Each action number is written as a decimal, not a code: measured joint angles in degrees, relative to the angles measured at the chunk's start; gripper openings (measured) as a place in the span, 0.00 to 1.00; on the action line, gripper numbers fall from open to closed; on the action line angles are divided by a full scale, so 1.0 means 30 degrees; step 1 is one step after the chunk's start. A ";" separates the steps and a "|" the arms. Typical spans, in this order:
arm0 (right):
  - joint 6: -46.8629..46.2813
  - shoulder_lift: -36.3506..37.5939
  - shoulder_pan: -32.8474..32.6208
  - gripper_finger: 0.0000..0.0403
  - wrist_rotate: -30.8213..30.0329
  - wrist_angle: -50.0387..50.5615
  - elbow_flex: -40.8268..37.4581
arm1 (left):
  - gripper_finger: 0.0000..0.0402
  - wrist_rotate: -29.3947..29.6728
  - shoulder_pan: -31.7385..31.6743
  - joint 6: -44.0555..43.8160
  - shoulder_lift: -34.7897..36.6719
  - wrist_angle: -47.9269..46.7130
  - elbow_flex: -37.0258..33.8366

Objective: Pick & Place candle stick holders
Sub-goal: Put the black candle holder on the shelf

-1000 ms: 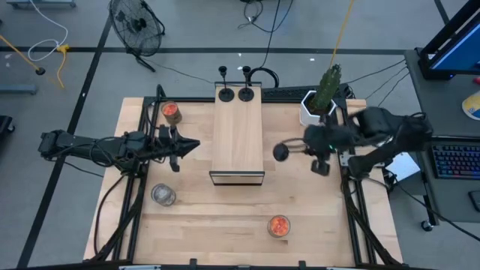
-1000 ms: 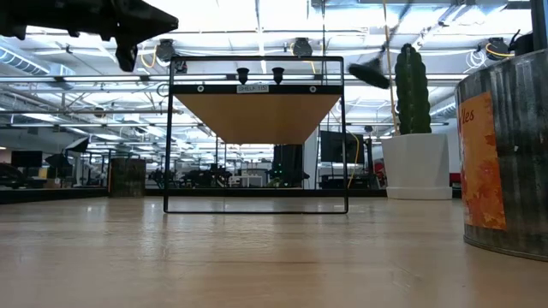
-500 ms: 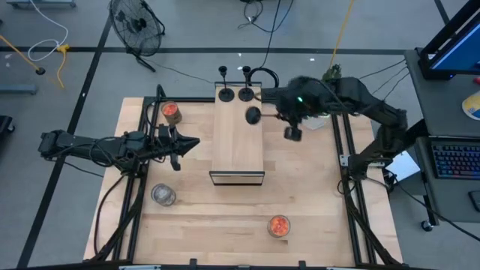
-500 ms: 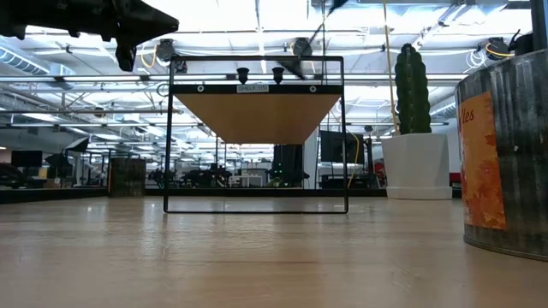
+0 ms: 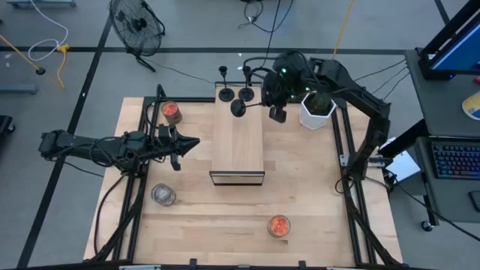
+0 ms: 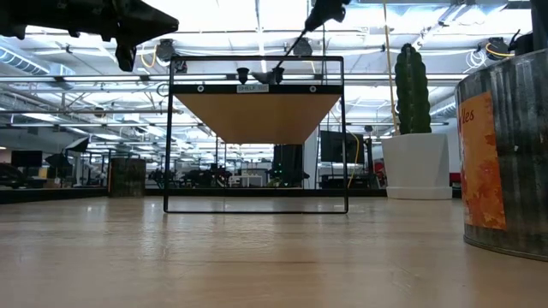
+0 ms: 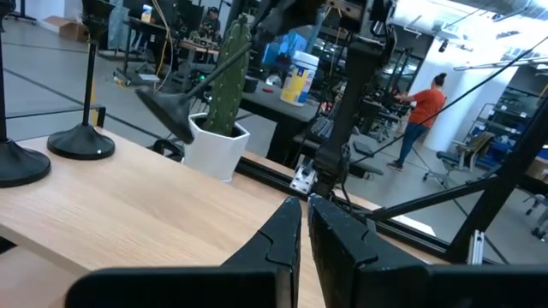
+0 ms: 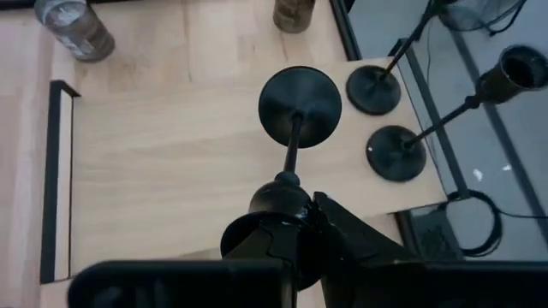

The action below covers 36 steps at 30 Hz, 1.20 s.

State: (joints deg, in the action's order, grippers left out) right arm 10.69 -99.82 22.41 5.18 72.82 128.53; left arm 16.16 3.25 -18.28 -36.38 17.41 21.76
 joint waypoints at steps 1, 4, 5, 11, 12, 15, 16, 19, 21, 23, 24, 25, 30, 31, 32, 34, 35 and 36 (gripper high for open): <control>-0.0101 -0.0091 0.0175 0.03 0.0195 0.0037 0.0000 | 0.08 0.0000 0.0000 -0.0001 0.0007 0.0006 0.0000; -0.0300 -0.0350 0.0564 0.03 0.0633 0.0063 0.0000 | 0.08 0.0146 0.0000 0.0005 0.0000 -0.0001 0.0000; -0.0325 -0.0433 0.0677 0.03 0.0869 0.0087 0.0000 | 0.08 0.0181 0.0000 0.0006 0.0003 0.0002 0.0000; -0.0291 -0.1187 0.0973 0.03 0.0877 0.0012 0.0000 | 0.08 0.1071 -0.0022 0.0145 0.0000 -0.0001 0.0000; -0.0245 -0.1326 0.1028 0.03 0.0870 0.0021 0.0000 | 0.08 0.1165 -0.0022 0.0145 0.0000 -0.0001 0.0000; 0.0027 -0.1671 0.1067 0.03 0.0852 0.0005 0.0000 | 0.08 0.1173 -0.0022 0.0185 0.0000 -0.0001 0.0000; 0.0156 -0.1731 0.1110 0.03 0.0848 -0.0022 0.0000 | 0.08 0.1173 -0.0022 0.0176 0.0000 -0.0001 0.0000; 0.0264 -0.1759 0.1266 0.03 0.0838 -0.0247 -0.0003 | 0.08 0.1170 -0.0022 0.0057 0.0000 -0.0001 0.0000; 0.0326 -0.1714 0.1338 0.03 0.0813 -0.0628 0.0000 | 0.08 0.1173 -0.0022 0.0057 0.0000 -0.0001 0.0000; 0.0323 -0.1710 0.1423 0.03 0.0818 -0.0742 0.0000 | 0.08 0.1166 -0.0022 0.0057 0.0000 0.0006 0.0000; 0.0308 -0.1717 0.1476 0.03 0.0804 -0.0683 0.0000 | 0.08 0.1173 -0.0022 0.0057 0.0000 0.0005 0.0000; 0.0288 -0.1724 0.1530 0.03 0.0818 -0.0562 0.0000 | 0.08 0.1168 -0.0022 0.0052 0.0000 -0.0001 0.0000; 0.0327 -0.1724 0.1649 0.04 0.0804 -0.0240 0.0000 | 0.08 0.1169 -0.0022 0.0050 0.0000 0.0002 0.0000; 0.0411 -0.1724 0.1649 0.04 0.0804 -0.0335 -0.0007 | 0.08 0.1166 -0.0022 0.0049 0.0000 -0.0001 0.0000; 0.0543 -0.1724 0.1649 0.04 0.0804 -0.0497 -0.0007 | 0.08 0.1166 -0.0022 0.0043 0.0000 -0.0001 0.0000; 0.0647 -0.1724 0.1649 0.04 0.0811 -0.0835 -0.0007 | 0.08 0.1166 -0.0022 0.0035 0.0000 -0.0001 0.0000; 0.0659 -0.1724 0.1649 0.04 0.0811 -0.0873 -0.0007 | 0.08 0.1166 -0.0022 0.0028 0.0000 -0.0001 0.0000; 0.0660 -0.1724 0.1649 0.04 0.0809 -0.0831 -0.0007 | 0.08 0.1166 -0.0022 0.0028 0.0000 -0.0001 0.0000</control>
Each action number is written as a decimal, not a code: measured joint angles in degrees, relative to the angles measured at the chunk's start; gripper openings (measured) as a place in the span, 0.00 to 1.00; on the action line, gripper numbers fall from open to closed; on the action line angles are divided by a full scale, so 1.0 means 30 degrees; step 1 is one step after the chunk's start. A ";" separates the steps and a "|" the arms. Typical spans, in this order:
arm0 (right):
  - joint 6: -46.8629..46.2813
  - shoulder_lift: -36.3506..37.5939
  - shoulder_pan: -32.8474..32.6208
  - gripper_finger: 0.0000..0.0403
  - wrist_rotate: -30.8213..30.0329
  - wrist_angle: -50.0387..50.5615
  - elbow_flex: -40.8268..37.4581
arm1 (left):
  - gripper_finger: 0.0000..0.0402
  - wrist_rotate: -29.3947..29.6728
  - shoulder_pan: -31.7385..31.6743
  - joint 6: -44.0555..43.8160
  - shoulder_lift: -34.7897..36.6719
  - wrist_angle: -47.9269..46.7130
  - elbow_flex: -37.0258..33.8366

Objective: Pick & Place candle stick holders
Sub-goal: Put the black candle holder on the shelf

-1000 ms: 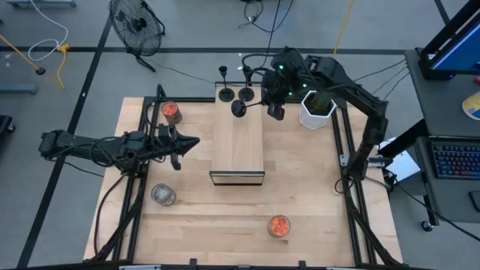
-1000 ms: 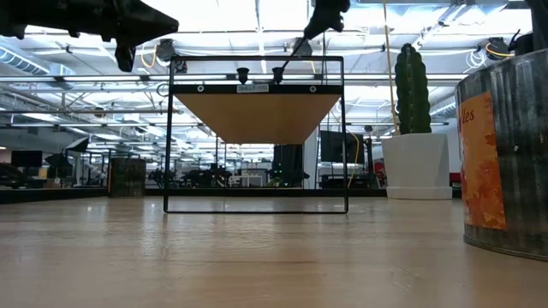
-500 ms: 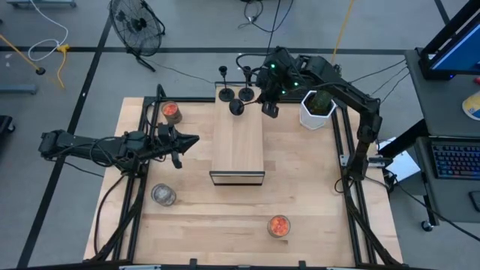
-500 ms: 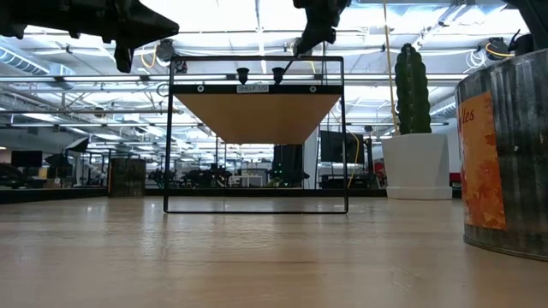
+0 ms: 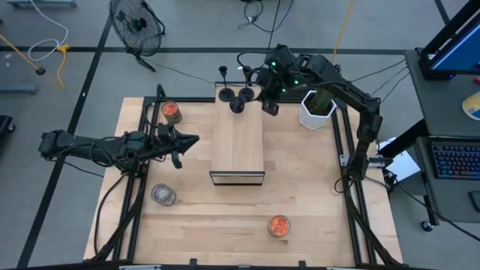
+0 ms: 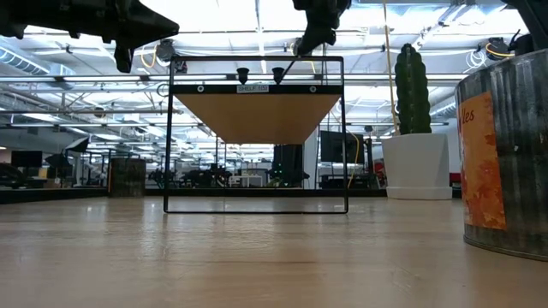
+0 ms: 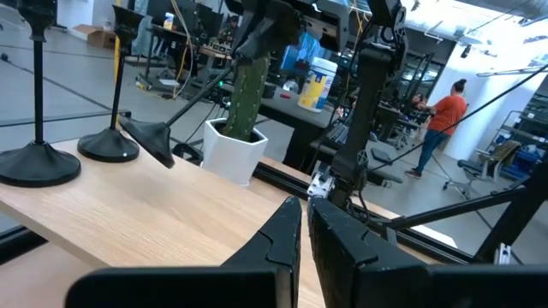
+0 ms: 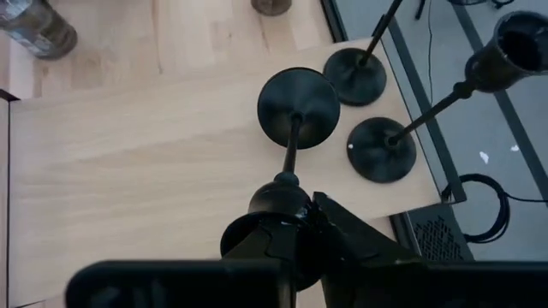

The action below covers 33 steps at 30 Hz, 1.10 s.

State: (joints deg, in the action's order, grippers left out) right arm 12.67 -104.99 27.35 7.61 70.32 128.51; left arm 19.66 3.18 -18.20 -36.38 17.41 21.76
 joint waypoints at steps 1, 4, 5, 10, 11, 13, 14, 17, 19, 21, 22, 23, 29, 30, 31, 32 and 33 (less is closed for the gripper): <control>0.0005 0.0000 0.0000 0.04 0.0002 0.0045 0.0000 | 0.08 0.0000 0.0000 -0.0017 0.0000 0.0000 0.0000; 0.0023 0.0000 0.0000 0.05 0.0002 0.0058 0.0000 | 0.08 0.0000 0.0000 -0.0022 0.0000 0.0000 0.0000; 0.0063 0.0000 0.0000 0.05 0.0002 0.0058 0.0000 | 0.08 0.0000 0.0000 -0.0022 0.0000 0.0000 0.0000; 0.0166 0.0000 0.0000 0.05 -0.0005 0.0058 0.0000 | 0.08 0.0000 0.0000 -0.0022 0.0000 0.0000 0.0000; 0.0190 0.0000 0.0000 0.05 -0.0005 0.0058 0.0000 | 0.08 -0.0004 0.0000 -0.0022 0.0000 0.0000 0.0000; 0.0333 0.0000 0.0000 0.06 -0.0005 0.0058 0.0000 | 0.08 -0.0007 0.0000 -0.0022 0.0000 0.0000 0.0000; 0.0474 0.0000 0.0000 0.07 -0.0005 0.0058 0.0000 | 0.08 -0.0007 0.0000 -0.0015 0.0000 0.0000 0.0000; 0.0543 0.0004 0.0000 0.08 -0.0005 -0.0176 -0.0072 | 0.08 -0.0007 0.0000 -0.0015 0.0000 0.0000 0.0000; 0.0581 0.0029 0.0000 0.09 -0.0005 -0.0875 -0.0516 | 0.08 -0.0007 0.0000 -0.0013 0.0000 0.0000 0.0000; 0.0581 0.0002 0.0000 0.10 -0.0013 -0.1341 -0.0942 | 0.08 -0.0007 0.0000 -0.0007 0.0000 0.0000 0.0000; 0.0583 0.0000 0.0000 0.10 -0.0013 -0.1467 -0.1160 | 0.08 -0.0007 0.0000 -0.0007 0.0000 0.0000 0.0000; 0.0588 0.0000 0.0000 0.10 -0.0005 -0.1628 -0.1368 | 0.08 -0.0007 0.0000 -0.0007 0.0000 0.0000 0.0000; 0.1012 0.0073 0.0000 0.10 0.0024 -0.2430 -0.2070 | 0.08 -0.0007 0.0000 -0.0007 0.0000 0.0000 0.0000; 0.1039 0.0073 0.0000 0.10 0.0031 -0.2576 -0.2076 | 0.08 -0.0007 0.0000 -0.0007 0.0000 0.0000 0.0000; 0.1054 0.0066 -0.0007 0.11 0.0031 -0.2795 -0.2084 | 0.08 -0.0007 0.0000 -0.0007 0.0000 0.0000 0.0000; 0.1046 0.0058 -0.0007 0.12 0.0025 -0.2979 -0.2091 | 0.08 -0.0007 0.0000 0.0000 0.0000 0.0000 0.0000; 0.1040 0.0063 -0.0012 0.12 0.0019 -0.3140 -0.2095 | 0.08 -0.0007 0.0000 0.0000 0.0000 0.0000 0.0000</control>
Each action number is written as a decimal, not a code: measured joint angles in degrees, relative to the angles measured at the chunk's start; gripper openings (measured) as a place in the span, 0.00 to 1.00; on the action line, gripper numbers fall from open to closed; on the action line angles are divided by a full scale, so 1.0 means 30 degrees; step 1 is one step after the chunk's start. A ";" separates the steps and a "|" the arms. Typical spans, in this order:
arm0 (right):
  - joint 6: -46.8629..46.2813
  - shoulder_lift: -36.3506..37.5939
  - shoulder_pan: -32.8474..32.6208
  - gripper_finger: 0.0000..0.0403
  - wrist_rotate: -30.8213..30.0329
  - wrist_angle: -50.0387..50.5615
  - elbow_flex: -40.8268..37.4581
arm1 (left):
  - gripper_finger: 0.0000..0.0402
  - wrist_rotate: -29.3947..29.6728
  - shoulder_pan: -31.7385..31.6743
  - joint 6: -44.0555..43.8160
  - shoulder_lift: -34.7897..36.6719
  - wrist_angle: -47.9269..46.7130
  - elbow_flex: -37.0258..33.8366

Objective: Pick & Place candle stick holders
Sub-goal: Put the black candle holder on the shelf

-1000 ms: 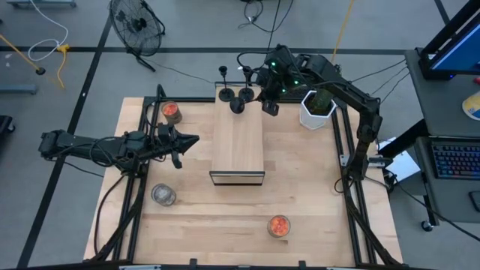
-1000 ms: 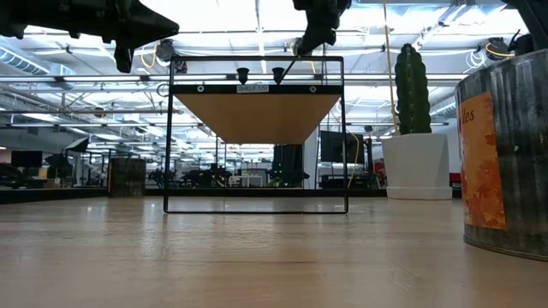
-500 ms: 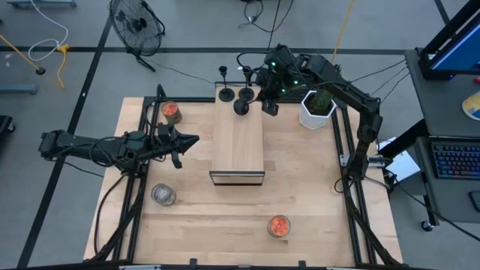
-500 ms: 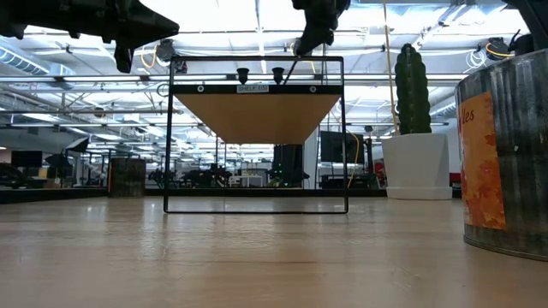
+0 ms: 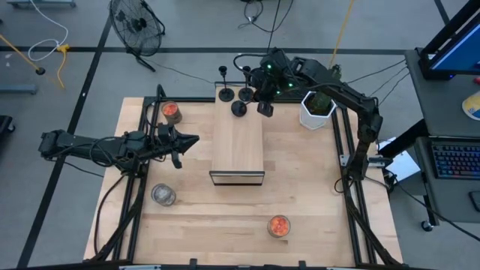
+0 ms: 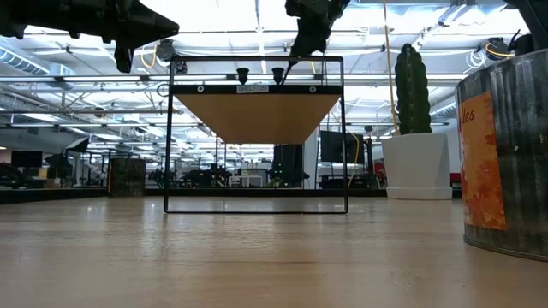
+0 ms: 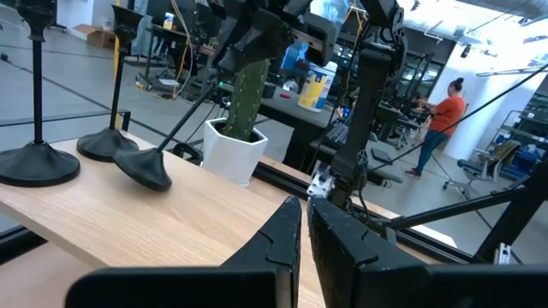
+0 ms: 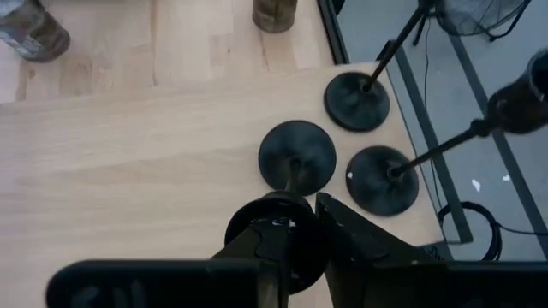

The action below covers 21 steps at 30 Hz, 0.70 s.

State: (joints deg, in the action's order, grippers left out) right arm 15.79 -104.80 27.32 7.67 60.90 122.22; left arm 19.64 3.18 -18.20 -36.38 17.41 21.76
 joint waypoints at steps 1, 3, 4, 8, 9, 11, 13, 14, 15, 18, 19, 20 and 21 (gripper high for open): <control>0.0003 0.0017 -0.0003 0.13 -0.0010 -0.0111 -0.0017 | 0.08 0.0000 0.0000 0.0000 0.0000 0.0000 0.0000; 0.0007 0.0025 -0.0001 0.15 -0.0032 -0.0288 -0.0017 | 0.08 0.0000 0.0000 0.0007 0.0000 0.0000 0.0000; 0.0007 0.0025 0.0000 0.16 -0.0032 -0.0369 -0.0017 | 0.08 0.0000 0.0000 0.0009 0.0000 -0.0006 0.0000; 0.0121 0.0025 0.0004 0.19 -0.0039 -0.0429 -0.0017 | 0.08 0.0000 0.0000 0.0015 0.0003 -0.0007 0.0000; 0.0134 0.0025 0.0004 0.20 -0.0039 -0.0504 -0.0017 | 0.08 0.0000 0.0000 0.0015 0.0000 -0.0007 0.0000; 0.0182 0.0025 0.0004 0.22 -0.0039 -0.0707 -0.0017 | 0.08 0.0000 0.0000 0.0015 0.0000 -0.0007 0.0000; 0.0189 0.0025 0.0004 0.24 -0.0047 -0.0954 -0.0017 | 0.08 0.0000 0.0000 0.0015 0.0000 -0.0007 0.0000; 0.0182 0.0025 0.0004 0.25 -0.0047 -0.1003 -0.0017 | 0.08 0.0000 0.0000 0.0015 0.0000 -0.0007 0.0000; 0.0185 0.0025 0.0004 0.26 -0.0047 -0.0993 -0.0017 | 0.08 0.0000 0.0000 0.0014 0.0000 -0.0007 0.0000; 0.0182 0.0032 0.0004 0.29 -0.0173 -0.0962 -0.0017 | 0.08 0.0000 0.0000 0.0013 0.0000 -0.0007 0.0000; 0.0182 0.0039 0.0004 0.30 -0.0194 -0.0962 -0.0017 | 0.08 0.0000 0.0000 0.0013 0.0001 -0.0007 0.0000; 0.0189 0.0039 0.0004 0.30 -0.0278 -0.0962 -0.0017 | 0.08 0.0000 0.0000 0.0007 0.0000 -0.0007 0.0000; 0.0189 0.0046 0.0004 0.31 -0.0625 -0.0962 -0.0017 | 0.08 0.0000 0.0000 0.0007 0.0003 -0.0007 0.0000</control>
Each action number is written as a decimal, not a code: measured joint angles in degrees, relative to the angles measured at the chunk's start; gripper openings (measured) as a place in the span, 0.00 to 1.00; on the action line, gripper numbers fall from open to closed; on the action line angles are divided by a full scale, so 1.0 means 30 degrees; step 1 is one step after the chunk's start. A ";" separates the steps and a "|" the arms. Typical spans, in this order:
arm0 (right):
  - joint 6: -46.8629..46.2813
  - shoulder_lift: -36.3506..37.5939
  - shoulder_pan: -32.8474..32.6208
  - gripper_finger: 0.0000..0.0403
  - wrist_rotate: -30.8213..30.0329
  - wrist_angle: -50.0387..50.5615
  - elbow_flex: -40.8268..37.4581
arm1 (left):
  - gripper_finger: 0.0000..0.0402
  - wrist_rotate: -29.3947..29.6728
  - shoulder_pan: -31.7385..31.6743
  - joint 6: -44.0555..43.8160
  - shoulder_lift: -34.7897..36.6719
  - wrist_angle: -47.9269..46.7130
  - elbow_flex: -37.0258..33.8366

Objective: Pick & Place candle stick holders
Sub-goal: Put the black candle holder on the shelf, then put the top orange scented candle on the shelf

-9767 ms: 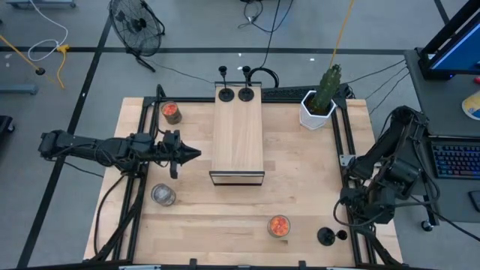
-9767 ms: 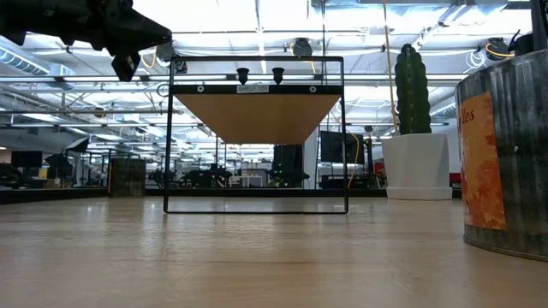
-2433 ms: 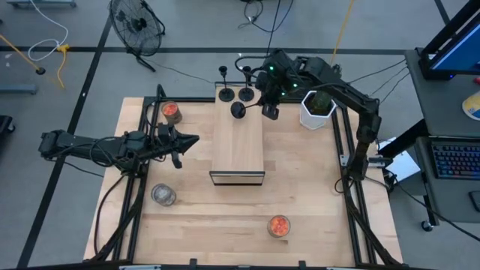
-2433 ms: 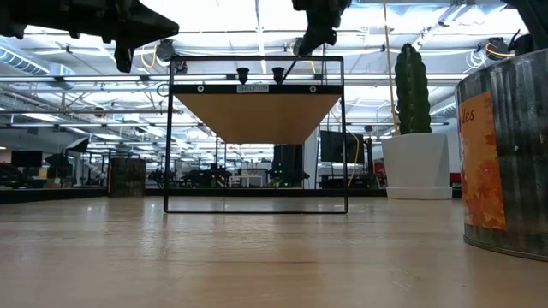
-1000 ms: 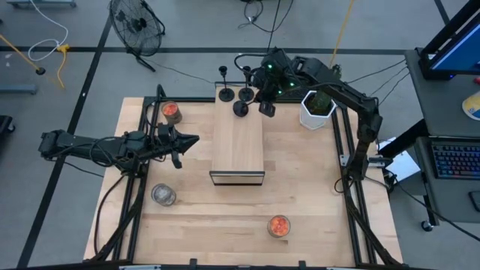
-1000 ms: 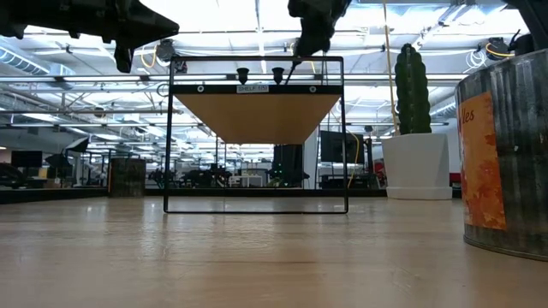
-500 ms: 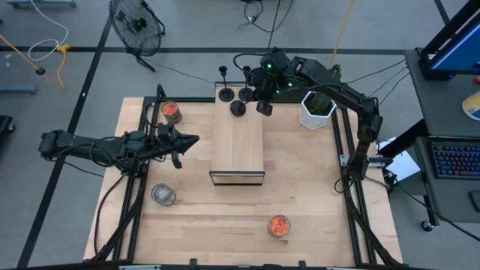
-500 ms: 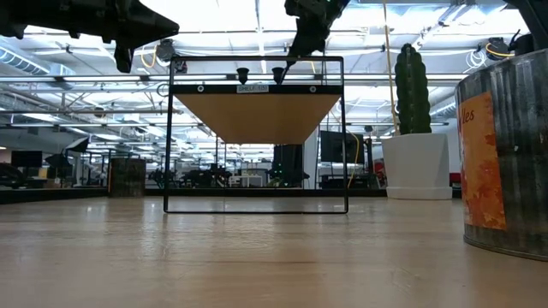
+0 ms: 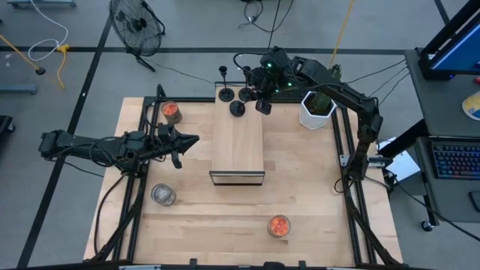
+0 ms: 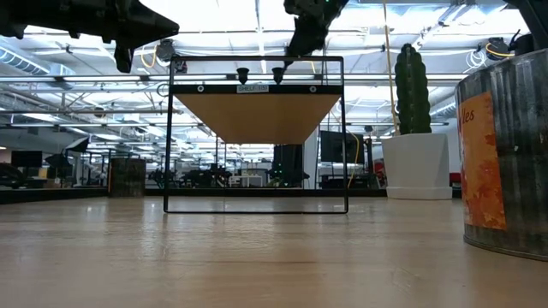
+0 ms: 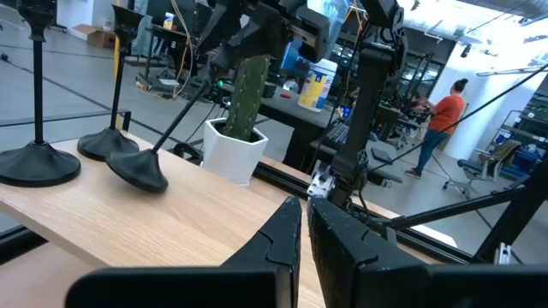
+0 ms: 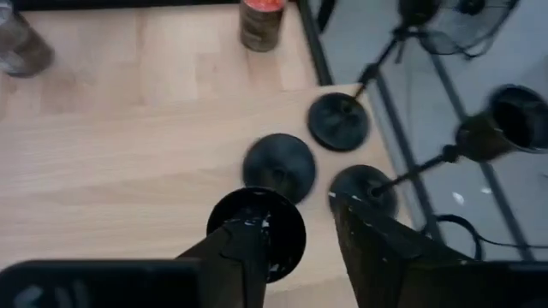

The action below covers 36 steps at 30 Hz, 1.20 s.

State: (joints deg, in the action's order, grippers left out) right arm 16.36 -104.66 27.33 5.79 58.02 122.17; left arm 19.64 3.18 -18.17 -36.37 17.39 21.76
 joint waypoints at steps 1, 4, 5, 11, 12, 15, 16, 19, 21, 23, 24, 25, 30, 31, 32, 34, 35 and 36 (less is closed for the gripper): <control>0.0051 0.0006 0.0000 0.32 -0.0468 0.0000 0.0000 | 0.08 0.0000 0.0000 0.0000 -0.0003 0.0000 0.0000; 0.0290 0.0019 0.0000 0.33 -0.1394 -0.0011 0.0000 | 0.08 0.0000 0.0000 0.0000 -0.0003 0.0000 0.0000; 0.0294 0.0047 0.0005 0.33 -0.1425 -0.0033 0.0000 | 0.08 0.0000 0.0000 0.0000 -0.0003 0.0000 0.0000; 0.0503 0.0530 -0.0015 0.36 -0.1426 -0.0945 -0.0015 | 0.08 0.0000 0.0000 0.0000 -0.0003 0.0000 0.0000; 0.0503 0.0632 -0.0015 0.36 -0.1432 -0.1100 -0.0015 | 0.08 0.0000 0.0000 0.0000 -0.0003 0.0000 0.0000; 0.0493 0.0714 -0.0015 0.37 -0.1432 -0.1364 -0.0007 | 0.08 0.0000 0.0000 0.0006 0.0003 0.0000 0.0000; 0.0487 0.0714 -0.0015 0.38 -0.1432 -0.1381 -0.0007 | 0.08 0.0000 0.0000 0.0000 -0.0003 0.0000 0.0000; 0.0481 0.0700 -0.0015 0.38 -0.1473 -0.1380 -0.0007 | 0.08 0.0000 0.0000 0.0000 -0.0003 0.0000 0.0000; 0.0458 0.0700 -0.0019 0.38 -0.1483 -0.1625 -0.0007 | 0.08 0.0000 0.0000 0.0000 -0.0001 0.0000 0.0000; 0.0437 0.0700 -0.0084 0.38 -0.1496 -0.1786 -0.0007 | 0.08 0.0000 0.0000 0.0000 0.0004 0.0000 0.0000; 0.0437 0.0700 -0.0130 0.38 -0.1498 -0.1871 -0.0007 | 0.08 0.0000 0.0000 0.0000 -0.0003 0.0000 -0.0003; 0.0435 0.0700 -0.0172 0.38 -0.1498 -0.2019 -0.0007 | 0.08 0.0000 0.0000 -0.0007 0.0004 0.0001 -0.0001; 0.0431 0.1262 -0.0590 0.38 -0.1498 -0.2081 -0.0007 | 0.08 0.0000 0.0000 0.0148 0.0001 0.0000 -0.0004; 0.0444 0.1525 -0.0671 0.38 -0.1498 -0.1855 -0.0007 | 0.08 0.0000 0.0000 0.0307 -0.0003 0.0000 -0.0004; 0.0437 0.1794 -0.0777 0.37 -0.1491 -0.1487 -0.0007 | 0.08 0.0000 0.0000 0.0467 -0.0002 0.0000 -0.0007; 0.0368 0.2315 -0.1097 0.35 -0.1436 -0.0883 -0.0007 | 0.08 0.0000 0.0000 0.0634 -0.0003 0.0007 0.0000; 0.0255 0.2618 -0.1268 0.32 -0.1438 -0.0540 0.0005 | 0.08 -0.0006 0.0000 0.0648 -0.0002 0.0007 -0.0007; 0.0172 0.2964 -0.1429 0.30 -0.1435 -0.0068 0.0003 | 0.08 0.0000 0.0002 0.0656 -0.0003 0.0007 -0.0007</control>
State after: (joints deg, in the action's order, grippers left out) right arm 16.87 -95.77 23.04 1.49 57.81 122.18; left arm 19.64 3.19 -16.21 -36.38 17.41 21.74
